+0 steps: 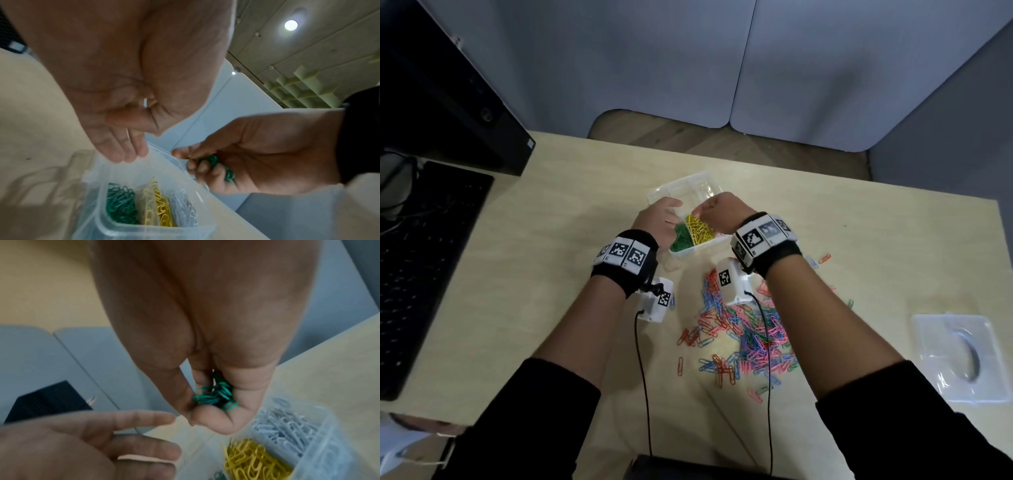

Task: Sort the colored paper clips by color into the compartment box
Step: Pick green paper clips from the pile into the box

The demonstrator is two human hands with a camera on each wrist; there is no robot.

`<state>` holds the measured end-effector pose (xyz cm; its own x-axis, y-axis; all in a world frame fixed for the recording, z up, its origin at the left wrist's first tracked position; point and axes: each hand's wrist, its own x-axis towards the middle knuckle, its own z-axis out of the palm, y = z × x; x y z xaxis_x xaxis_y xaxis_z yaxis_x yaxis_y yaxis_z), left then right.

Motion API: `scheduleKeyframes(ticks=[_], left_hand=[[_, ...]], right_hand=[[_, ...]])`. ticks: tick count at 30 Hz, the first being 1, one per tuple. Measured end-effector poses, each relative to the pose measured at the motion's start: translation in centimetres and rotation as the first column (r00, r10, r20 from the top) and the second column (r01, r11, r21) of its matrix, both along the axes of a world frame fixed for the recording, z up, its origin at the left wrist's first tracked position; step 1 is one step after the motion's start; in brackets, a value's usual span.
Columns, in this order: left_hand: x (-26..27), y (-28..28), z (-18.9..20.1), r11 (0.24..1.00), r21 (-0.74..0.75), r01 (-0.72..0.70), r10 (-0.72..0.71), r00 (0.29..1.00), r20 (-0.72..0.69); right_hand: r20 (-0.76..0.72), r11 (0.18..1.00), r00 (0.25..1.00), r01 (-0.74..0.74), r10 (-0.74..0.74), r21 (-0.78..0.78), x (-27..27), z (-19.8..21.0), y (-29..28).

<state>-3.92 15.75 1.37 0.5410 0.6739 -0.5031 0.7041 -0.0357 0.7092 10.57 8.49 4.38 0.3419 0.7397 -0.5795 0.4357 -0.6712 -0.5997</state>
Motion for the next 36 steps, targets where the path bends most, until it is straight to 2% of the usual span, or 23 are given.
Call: scheduleKeyframes(ticks=[3, 6, 10, 13, 17, 19, 21, 25, 28, 31, 34, 36], left_hand=[[-1.8, -0.5, -0.2, 0.966, 0.093, -0.242, 0.228, 0.964, 0.135], [-3.9, -1.4, -0.5, 0.901, 0.11, -0.421, 0.393, 0.896, 0.206], [-6.8, -2.5, -1.6, 0.887, 0.084, -0.454, 0.429, 0.878, 0.213], [-8.3, -3.4, -2.6, 0.892, 0.075, -0.446, 0.426, 0.883, 0.196], [-8.2, -5.4, -3.1, 0.941, 0.028, -0.338, 0.322, 0.915, 0.241], [-7.7, -6.5, -3.4, 0.969, 0.009, -0.247, 0.233, 0.925, 0.3], [-6.5, -7.7, -3.6, 0.99, 0.025, -0.138, 0.122, 0.939, 0.322], [-3.0, -10.5, -4.1, 0.974, 0.169, 0.148, -0.191, 0.943, 0.274], [0.0, -12.5, -4.5, 0.907, 0.254, 0.335, -0.384, 0.906, 0.177], [2.8, -14.2, -4.4, 0.862, 0.351, 0.365, -0.416, 0.906, 0.08], [5.4, -15.5, -4.4, 0.839, 0.414, 0.354, -0.404, 0.914, 0.038], [7.0, -16.2, -4.5, 0.852, 0.409, 0.327, -0.371, 0.928, 0.03]], right_hand=[[0.027, 0.999, 0.999, -0.029, 0.029, -0.014, -1.5, -0.9, 2.1], [0.112, 0.993, 0.987, -0.112, 0.115, -0.03, -3.0, -1.7, 3.1], [0.291, 0.947, 0.903, -0.321, 0.316, -0.034, -4.9, -1.6, 3.3], [0.317, 0.924, 0.873, -0.381, 0.372, -0.035, -5.7, -1.7, 3.2], [0.328, 0.931, 0.884, -0.364, 0.332, 0.039, -5.7, -0.9, 1.8], [0.351, 0.944, 0.904, -0.305, 0.245, 0.127, -4.8, -0.1, -0.3], [0.373, 0.965, 0.922, -0.186, 0.106, 0.186, -2.6, 0.0, -3.6], [0.441, 0.992, 0.888, 0.106, -0.129, 0.075, 3.7, -1.0, -11.9], [0.47, 0.971, 0.868, 0.225, -0.164, -0.076, 6.5, -1.7, -17.4], [0.41, 0.962, 0.899, 0.23, -0.153, -0.145, 6.7, -3.6, -20.2], [0.395, 0.957, 0.892, 0.275, -0.218, -0.093, 5.9, -5.8, -21.1], [0.411, 0.949, 0.871, 0.312, -0.269, -0.041, 5.4, -6.9, -21.4]])
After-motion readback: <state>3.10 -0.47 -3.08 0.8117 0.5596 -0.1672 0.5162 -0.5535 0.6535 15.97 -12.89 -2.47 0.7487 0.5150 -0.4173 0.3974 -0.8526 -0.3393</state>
